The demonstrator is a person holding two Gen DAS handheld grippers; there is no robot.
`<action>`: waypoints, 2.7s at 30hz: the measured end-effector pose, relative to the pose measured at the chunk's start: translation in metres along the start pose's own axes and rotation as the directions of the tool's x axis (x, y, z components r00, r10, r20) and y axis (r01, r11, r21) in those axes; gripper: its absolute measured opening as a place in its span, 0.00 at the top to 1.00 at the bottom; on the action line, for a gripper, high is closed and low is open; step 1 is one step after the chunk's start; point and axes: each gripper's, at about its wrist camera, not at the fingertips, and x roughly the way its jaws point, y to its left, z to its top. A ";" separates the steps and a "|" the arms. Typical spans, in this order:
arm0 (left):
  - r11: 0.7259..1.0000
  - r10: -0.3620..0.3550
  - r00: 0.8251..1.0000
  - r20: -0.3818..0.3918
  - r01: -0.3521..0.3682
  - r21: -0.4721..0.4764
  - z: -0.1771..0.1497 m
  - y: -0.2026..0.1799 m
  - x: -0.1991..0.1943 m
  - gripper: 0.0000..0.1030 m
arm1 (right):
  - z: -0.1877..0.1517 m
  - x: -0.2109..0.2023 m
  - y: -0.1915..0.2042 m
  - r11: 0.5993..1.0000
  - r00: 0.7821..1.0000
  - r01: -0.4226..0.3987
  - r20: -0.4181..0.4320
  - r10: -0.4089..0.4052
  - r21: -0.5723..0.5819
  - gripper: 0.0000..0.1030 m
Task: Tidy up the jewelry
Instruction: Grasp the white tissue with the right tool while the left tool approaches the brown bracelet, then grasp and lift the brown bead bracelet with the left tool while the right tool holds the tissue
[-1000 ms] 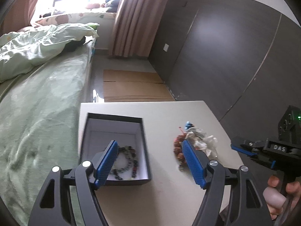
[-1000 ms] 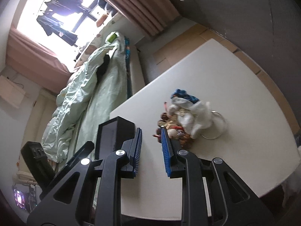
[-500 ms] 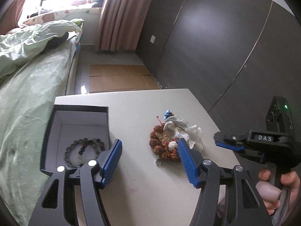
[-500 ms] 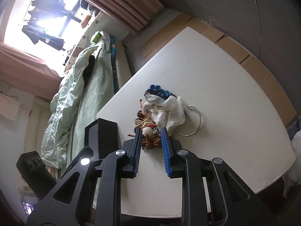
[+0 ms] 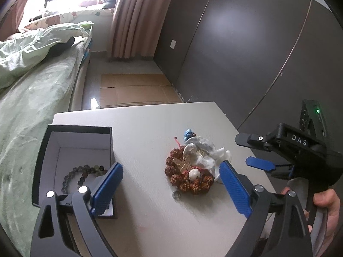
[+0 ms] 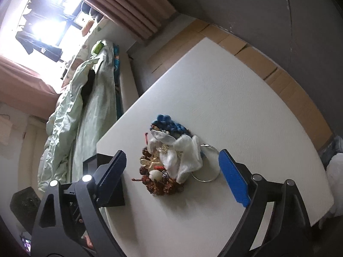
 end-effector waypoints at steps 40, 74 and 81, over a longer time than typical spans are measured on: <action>0.995 -0.096 0.985 -0.141 0.095 -0.010 0.011 -0.018 0.081 0.70 | 0.021 -0.042 0.006 0.996 0.990 -0.086 0.111 0.090 -0.038 0.97; 0.970 -0.025 0.979 -0.203 0.072 0.230 -0.032 -0.090 0.116 0.70 | 0.025 -0.070 -0.026 0.995 0.985 -0.103 0.144 0.100 0.015 0.97; 0.980 -0.038 0.971 -0.235 0.082 0.180 -0.031 -0.079 0.116 0.83 | 0.025 -0.069 -0.025 0.995 0.985 -0.102 0.139 0.099 0.012 0.97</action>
